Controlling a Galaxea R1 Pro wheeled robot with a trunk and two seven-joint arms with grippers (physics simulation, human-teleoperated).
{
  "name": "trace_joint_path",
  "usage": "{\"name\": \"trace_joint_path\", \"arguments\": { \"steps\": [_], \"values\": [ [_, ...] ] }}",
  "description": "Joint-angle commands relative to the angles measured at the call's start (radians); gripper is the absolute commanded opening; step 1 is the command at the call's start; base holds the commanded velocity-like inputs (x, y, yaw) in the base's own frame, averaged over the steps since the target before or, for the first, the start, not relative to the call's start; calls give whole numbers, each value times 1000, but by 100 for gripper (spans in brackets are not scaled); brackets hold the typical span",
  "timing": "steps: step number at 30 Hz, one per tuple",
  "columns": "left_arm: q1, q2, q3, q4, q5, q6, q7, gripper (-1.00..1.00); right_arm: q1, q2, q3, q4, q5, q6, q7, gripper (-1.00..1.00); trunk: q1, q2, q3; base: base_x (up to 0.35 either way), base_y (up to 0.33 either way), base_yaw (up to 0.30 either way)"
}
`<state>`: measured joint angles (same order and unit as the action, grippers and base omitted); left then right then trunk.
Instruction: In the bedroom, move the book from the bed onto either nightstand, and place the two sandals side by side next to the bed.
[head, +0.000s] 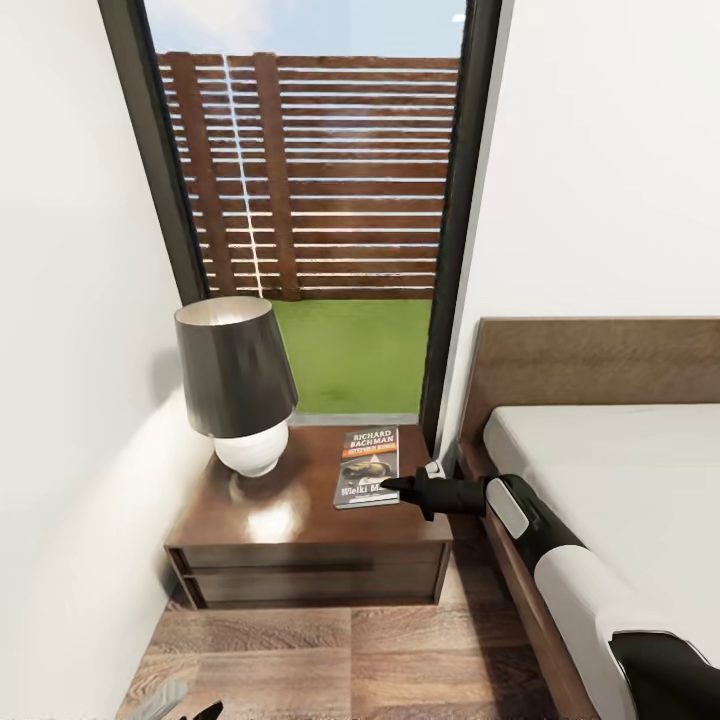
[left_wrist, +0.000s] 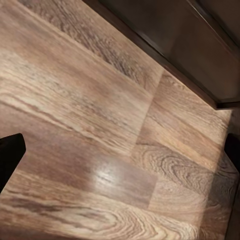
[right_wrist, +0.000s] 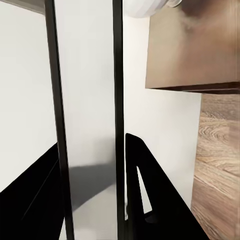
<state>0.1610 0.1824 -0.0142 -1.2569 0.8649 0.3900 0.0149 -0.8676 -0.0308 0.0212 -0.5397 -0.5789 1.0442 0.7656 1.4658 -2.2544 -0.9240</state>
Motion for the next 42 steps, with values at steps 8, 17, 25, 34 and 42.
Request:
{"name": "trace_joint_path", "arguments": {
  "steps": [8, 17, 25, 34, 42],
  "values": [
    [7, -2, 2, -10, 4, 1, 2, 100, -1, 0, 3, -1, -1, 3, 4, -100, 31, -57, -26, 0, 0, 0],
    [9, -3, -1, 5, 3, -3, -9, 100, 1, 0, 3, 0, -2, -46, 5, -100, 35, -64, -29, 9, 0, 0],
    [9, -8, -2, 37, 3, -10, -11, 100, 1, -1, 3, 0, -1, -51, 5, -100, 35, -64, -29, 222, 0, 0],
    [9, -10, -2, 41, 4, -8, -11, 100, 0, 2, 5, 1, 0, -46, 0, -100, 35, -64, -29, 239, 0, 0],
    [9, -11, -3, 28, 68, 2, 0, 100, -2, 2, 6, 3, 13, -38, 1, -100, 58, -106, -48, 29, 0, 0]
  ]
}}
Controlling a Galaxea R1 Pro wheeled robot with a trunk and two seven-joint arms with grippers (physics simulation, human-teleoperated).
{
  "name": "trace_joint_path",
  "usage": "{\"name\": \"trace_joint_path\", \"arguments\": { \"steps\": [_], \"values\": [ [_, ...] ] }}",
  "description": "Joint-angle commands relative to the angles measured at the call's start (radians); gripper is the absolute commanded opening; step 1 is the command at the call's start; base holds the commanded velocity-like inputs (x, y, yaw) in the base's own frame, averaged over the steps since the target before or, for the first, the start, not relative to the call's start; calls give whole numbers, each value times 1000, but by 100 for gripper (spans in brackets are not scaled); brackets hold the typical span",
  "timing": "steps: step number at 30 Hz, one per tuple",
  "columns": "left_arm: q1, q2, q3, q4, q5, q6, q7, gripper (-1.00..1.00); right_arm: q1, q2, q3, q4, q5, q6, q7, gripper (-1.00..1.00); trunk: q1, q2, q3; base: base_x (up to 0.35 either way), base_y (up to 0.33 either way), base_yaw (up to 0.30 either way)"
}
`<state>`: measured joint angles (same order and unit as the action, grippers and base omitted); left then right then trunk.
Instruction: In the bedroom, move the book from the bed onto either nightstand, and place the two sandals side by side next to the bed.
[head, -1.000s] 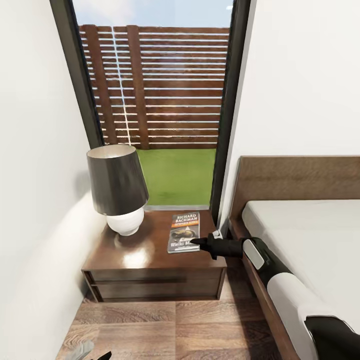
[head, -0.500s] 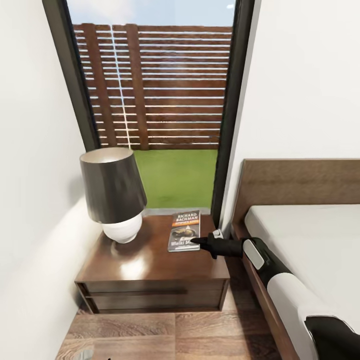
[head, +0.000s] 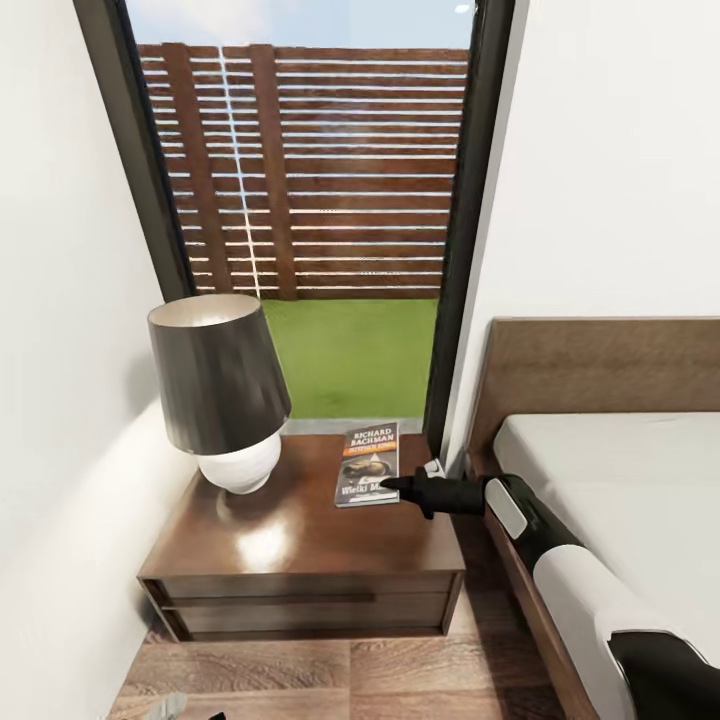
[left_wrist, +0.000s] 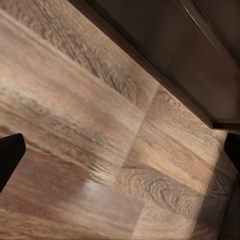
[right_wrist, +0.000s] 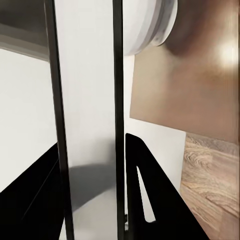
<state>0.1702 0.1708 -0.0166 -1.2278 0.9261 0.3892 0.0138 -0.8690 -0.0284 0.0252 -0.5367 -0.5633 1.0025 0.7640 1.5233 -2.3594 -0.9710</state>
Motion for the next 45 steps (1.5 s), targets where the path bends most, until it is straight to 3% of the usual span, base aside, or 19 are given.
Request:
{"name": "trace_joint_path", "arguments": {
  "steps": [1, 20, 42, 45],
  "values": [
    [0, 1, -1, -1, 7, 3, 1, 100, -1, -1, 2, 0, -3, 3, 3, -100, 4, -8, -4, 8, 0, 0],
    [0, 2, -7, -6, 15, 5, 2, 100, -1, -1, 2, 0, 0, 4, 3, -100, 77, -141, -64, 1, 0, 0],
    [0, 2, -8, -6, 15, 6, 2, 100, -1, -1, 2, 0, 0, 4, 3, -100, 87, -146, -149, 0, 0, 0],
    [0, 2, -8, -5, 15, 6, 2, 100, -1, -2, 2, 0, 0, 4, 3, -100, 87, -146, -149, 0, 0, 0]
  ]
}}
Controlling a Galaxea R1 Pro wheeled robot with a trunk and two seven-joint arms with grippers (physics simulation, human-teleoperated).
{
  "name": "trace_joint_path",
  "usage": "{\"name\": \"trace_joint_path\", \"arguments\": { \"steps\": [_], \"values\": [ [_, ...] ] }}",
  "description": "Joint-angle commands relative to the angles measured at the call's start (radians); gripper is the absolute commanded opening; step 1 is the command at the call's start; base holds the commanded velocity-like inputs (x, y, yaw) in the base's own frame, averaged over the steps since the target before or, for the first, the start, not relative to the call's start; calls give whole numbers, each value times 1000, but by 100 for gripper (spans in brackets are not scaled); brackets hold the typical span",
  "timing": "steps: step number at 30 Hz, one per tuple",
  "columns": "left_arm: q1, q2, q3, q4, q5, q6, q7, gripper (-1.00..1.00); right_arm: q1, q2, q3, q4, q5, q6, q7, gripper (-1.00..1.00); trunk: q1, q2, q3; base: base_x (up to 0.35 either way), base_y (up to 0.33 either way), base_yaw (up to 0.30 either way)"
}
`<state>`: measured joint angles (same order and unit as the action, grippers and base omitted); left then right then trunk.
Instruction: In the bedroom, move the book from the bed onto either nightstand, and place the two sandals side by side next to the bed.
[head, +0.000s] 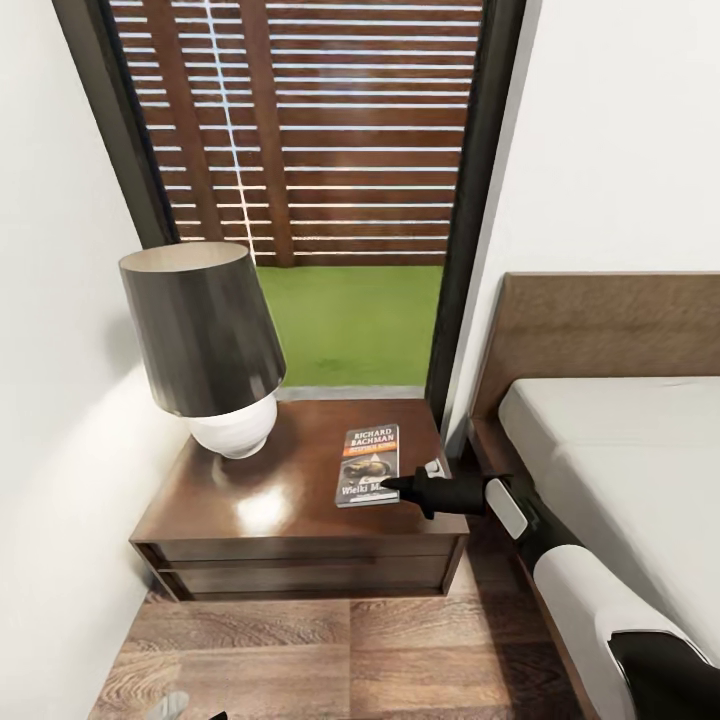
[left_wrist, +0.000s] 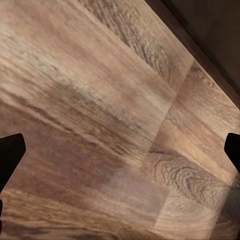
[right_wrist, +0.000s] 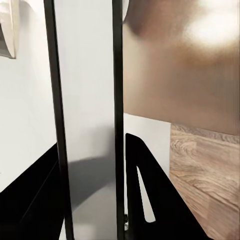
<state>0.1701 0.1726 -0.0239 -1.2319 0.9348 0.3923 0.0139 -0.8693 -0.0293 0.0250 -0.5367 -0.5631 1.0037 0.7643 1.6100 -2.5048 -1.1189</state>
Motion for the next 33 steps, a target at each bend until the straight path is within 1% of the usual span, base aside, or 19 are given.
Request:
{"name": "trace_joint_path", "arguments": {
  "steps": [1, 6, 18, 26, 33],
  "values": [
    [0, 2, -1, 1, 6, 3, -4, 100, 0, -1, 3, 0, 0, 3, 3, -100, 0, 0, -1, 0, 0, 0],
    [0, 4, -3, 9, 4, 1, -7, 100, -1, -1, 3, 0, 0, 3, 3, -100, 0, 0, -1, 12, 0, 0],
    [0, 3, -5, 16, 1, -2, -6, 100, -1, -2, 3, 0, 0, 3, 3, -100, 0, 0, -1, 243, 0, 0],
    [-1, -1, 1, 15, 12, 0, -4, 100, -1, -2, 3, 0, 0, 3, 3, -100, 0, 0, -1, 72, 0, 0],
    [-1, -1, -2, 9, 14, 3, -3, 100, -3, -1, 3, 0, 0, 3, 3, -100, 3, -2, -28, 14, 0, 0]
  ]
}}
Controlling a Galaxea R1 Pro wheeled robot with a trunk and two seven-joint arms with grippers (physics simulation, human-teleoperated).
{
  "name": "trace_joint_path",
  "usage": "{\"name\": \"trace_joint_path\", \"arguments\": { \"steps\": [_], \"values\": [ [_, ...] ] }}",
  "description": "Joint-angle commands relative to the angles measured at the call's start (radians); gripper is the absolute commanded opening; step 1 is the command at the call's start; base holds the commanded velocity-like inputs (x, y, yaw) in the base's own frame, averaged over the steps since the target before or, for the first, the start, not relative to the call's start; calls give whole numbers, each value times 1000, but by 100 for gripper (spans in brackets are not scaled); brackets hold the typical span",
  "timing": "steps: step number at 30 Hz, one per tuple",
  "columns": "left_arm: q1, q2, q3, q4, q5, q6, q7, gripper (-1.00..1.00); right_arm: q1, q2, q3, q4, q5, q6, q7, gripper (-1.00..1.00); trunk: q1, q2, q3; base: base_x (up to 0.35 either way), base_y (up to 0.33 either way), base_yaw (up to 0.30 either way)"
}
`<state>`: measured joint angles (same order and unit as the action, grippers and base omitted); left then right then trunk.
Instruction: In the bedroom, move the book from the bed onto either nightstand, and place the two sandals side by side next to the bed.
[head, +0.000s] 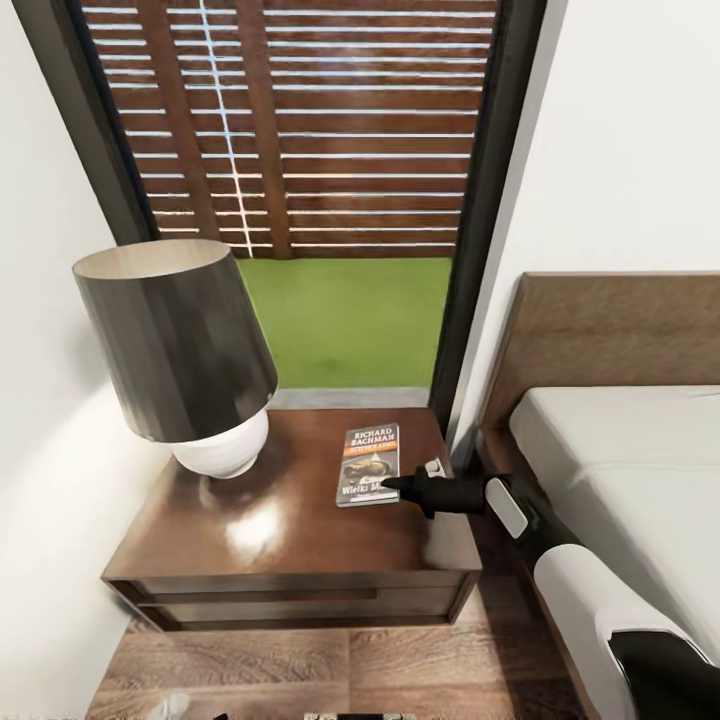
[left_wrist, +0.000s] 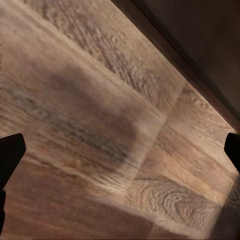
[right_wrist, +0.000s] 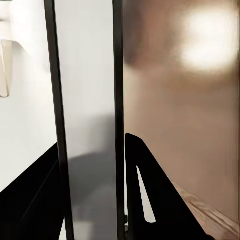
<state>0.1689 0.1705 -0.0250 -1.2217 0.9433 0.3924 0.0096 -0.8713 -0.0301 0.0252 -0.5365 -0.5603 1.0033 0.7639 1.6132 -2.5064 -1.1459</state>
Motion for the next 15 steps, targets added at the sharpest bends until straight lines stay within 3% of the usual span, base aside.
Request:
{"name": "trace_joint_path", "arguments": {
  "steps": [1, 15],
  "values": [
    [0, 0, -1, -1, 6, 3, 1, 100, -1, -1, 2, 0, -3, 4, 3, -100, 0, -1, -5, 4, 0, 0],
    [0, 1, -2, -2, 5, 3, -4, 100, -1, -1, 2, 0, -3, 4, 3, -100, 1, -1, -9, 1, 0, 0]
  ]
}}
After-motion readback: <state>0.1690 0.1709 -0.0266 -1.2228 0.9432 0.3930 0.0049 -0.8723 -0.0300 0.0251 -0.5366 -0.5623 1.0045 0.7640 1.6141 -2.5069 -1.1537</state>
